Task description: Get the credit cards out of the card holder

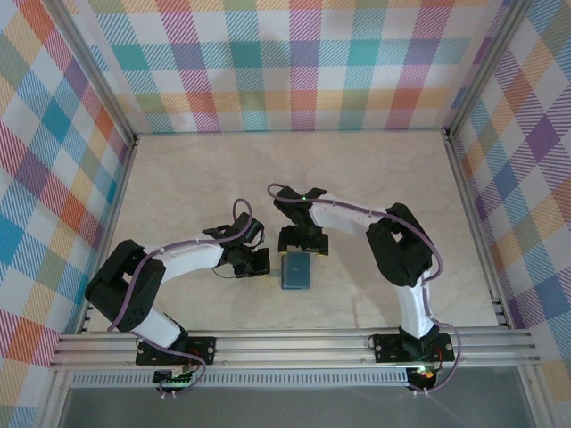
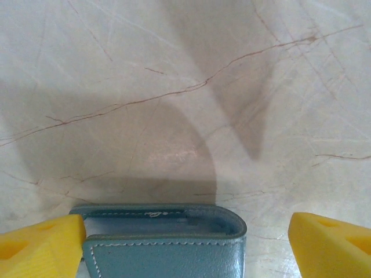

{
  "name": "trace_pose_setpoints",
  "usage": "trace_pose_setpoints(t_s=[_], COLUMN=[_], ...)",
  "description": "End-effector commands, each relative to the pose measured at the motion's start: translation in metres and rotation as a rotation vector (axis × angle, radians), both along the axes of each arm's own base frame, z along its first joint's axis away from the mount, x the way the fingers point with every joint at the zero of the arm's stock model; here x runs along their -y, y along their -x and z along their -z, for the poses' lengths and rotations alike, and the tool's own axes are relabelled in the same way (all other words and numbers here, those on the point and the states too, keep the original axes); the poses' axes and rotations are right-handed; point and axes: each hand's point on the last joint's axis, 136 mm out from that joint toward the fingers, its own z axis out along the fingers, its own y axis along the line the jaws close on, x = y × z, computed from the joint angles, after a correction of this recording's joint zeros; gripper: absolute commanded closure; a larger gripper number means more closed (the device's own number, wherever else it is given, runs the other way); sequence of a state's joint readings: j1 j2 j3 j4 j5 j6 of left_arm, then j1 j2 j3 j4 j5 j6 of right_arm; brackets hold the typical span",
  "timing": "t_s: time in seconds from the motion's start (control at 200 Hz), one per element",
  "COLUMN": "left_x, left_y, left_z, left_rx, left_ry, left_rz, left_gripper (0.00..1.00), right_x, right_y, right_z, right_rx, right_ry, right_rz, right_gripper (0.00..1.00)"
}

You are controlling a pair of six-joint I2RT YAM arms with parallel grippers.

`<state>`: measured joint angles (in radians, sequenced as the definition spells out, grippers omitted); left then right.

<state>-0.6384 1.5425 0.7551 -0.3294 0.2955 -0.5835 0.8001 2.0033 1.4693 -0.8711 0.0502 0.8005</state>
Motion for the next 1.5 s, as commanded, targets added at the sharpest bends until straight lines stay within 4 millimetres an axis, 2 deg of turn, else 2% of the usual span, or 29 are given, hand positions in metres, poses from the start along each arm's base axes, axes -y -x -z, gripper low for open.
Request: trace_pose_setpoints(t_s=[0.0,0.215,0.425,0.495,0.555,0.66,0.89,1.09,1.295,1.5], left_x=[-0.013,-0.013,-0.013,-0.014,-0.015,-0.016,-0.022,-0.037,-0.048,-0.042], left_y=[0.012,0.011,0.010,0.009,0.009,0.009,0.010,0.010,0.012,0.011], left_z=[0.019,0.019,0.019,0.018,0.018,0.017,0.014,-0.004,-0.038,-0.067], left_rx=[-0.057,-0.061,-0.064,-0.062,-0.060,-0.059,-0.051,-0.001,0.069,0.095], left_ry=[-0.056,-0.060,-0.064,-0.070,-0.073,-0.074,-0.099,-0.141,-0.139,-0.080], left_rz=[-0.005,-0.012,-0.024,-0.028,-0.030,-0.038,-0.056,-0.079,-0.098,-0.094], left_gripper=[0.94,0.94,0.94,0.94,0.94,0.94,0.93,0.87,0.71,0.63], right_x=[0.007,0.008,0.007,0.006,0.006,0.006,-0.002,-0.023,-0.048,-0.046], right_y=[0.007,0.012,0.017,0.019,0.021,0.023,0.024,0.023,0.020,0.016], right_z=[-0.017,-0.024,-0.030,-0.031,-0.031,-0.032,-0.043,-0.054,-0.065,-0.057], right_rx=[0.009,0.007,0.010,0.013,0.013,0.008,0.026,0.047,0.079,0.065], right_ry=[0.011,0.005,-0.006,-0.013,-0.012,-0.016,-0.064,-0.203,-0.400,-0.491], right_rz=[-0.002,-0.014,-0.028,-0.037,-0.038,-0.047,-0.078,-0.101,-0.104,-0.059], right_gripper=[0.12,0.18,0.32,0.47,0.51,0.71,0.91,0.95,0.96,0.97])
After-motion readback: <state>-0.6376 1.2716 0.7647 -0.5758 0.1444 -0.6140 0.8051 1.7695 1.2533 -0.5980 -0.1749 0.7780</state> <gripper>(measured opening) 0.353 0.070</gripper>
